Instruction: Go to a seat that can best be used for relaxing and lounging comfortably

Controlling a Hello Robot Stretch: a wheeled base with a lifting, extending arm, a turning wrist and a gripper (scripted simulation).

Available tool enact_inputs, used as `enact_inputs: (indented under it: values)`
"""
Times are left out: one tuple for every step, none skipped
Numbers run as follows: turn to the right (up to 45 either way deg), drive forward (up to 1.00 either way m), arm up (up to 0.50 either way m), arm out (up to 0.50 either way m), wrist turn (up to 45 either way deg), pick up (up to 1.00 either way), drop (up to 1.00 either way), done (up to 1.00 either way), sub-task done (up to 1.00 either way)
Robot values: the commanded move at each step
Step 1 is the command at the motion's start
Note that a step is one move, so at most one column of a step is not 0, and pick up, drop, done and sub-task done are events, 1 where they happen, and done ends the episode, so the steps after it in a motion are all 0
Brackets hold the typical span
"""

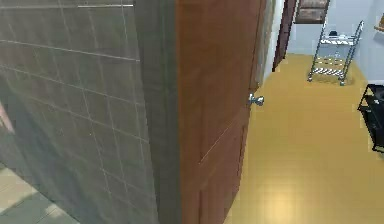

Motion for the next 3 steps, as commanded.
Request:
enact_inputs:
  values:
    - [-45.0,0.0,0.0,0.0,0.0,0.0,0.0,0.0,0.0]
    - [-18.0,0.0,0.0,0.0,0.0,0.0,0.0,0.0,0.0]
    - [0.0,1.0,0.0,0.0,0.0,0.0,0.0,0.0,0.0]
